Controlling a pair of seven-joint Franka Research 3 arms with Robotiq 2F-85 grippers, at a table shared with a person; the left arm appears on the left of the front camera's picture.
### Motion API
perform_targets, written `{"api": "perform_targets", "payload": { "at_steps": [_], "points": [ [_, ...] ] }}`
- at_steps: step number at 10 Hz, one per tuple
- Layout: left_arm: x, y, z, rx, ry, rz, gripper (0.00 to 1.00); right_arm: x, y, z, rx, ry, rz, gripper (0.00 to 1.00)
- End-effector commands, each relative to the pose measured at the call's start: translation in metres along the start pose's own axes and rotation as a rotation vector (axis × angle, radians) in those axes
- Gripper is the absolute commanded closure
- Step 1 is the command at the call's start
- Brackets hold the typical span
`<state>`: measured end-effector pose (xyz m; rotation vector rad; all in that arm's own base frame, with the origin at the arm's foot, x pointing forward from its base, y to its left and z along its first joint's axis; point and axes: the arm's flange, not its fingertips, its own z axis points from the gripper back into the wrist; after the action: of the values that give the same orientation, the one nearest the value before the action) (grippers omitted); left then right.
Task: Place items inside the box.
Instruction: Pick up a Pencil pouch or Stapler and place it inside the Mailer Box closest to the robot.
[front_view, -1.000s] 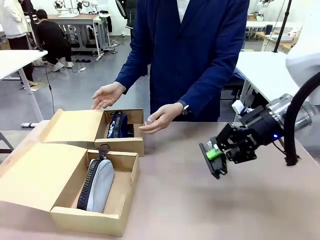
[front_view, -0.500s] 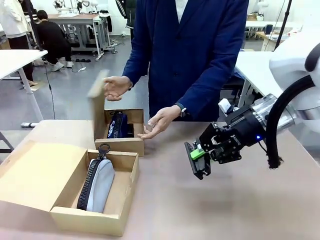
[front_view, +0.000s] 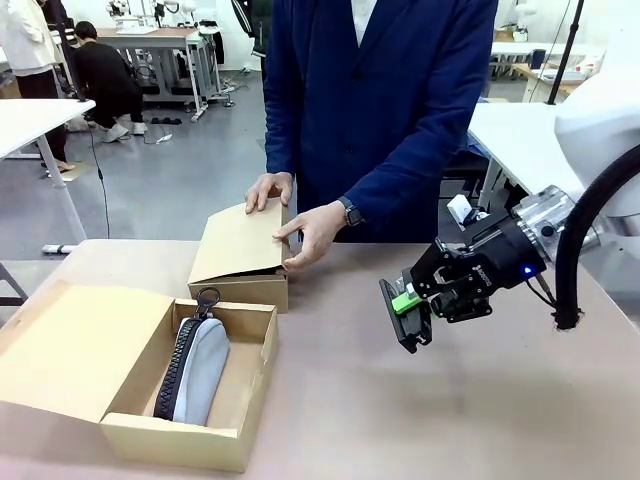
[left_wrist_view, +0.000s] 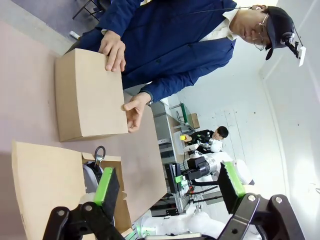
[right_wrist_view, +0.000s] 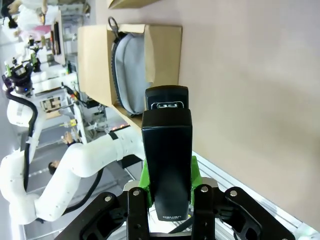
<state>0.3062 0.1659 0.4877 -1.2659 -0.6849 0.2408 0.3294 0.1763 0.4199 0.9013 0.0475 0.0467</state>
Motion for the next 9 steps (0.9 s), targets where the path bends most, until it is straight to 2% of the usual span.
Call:
{"api": "perform_targets", "payload": {
  "at_steps": [1, 9],
  "points": [
    [-0.004, -0.0002, -0.0014, -0.026, -0.014, -0.017, 0.0, -0.0043, 0.005, 0.0022, 0.012, -0.005, -0.01, 1.0],
    [-0.004, -0.0002, -0.0014, -0.026, -0.014, -0.017, 0.0, -0.0043, 0.005, 0.0022, 0.012, -0.005, -0.01, 1.0]
  ]
}}
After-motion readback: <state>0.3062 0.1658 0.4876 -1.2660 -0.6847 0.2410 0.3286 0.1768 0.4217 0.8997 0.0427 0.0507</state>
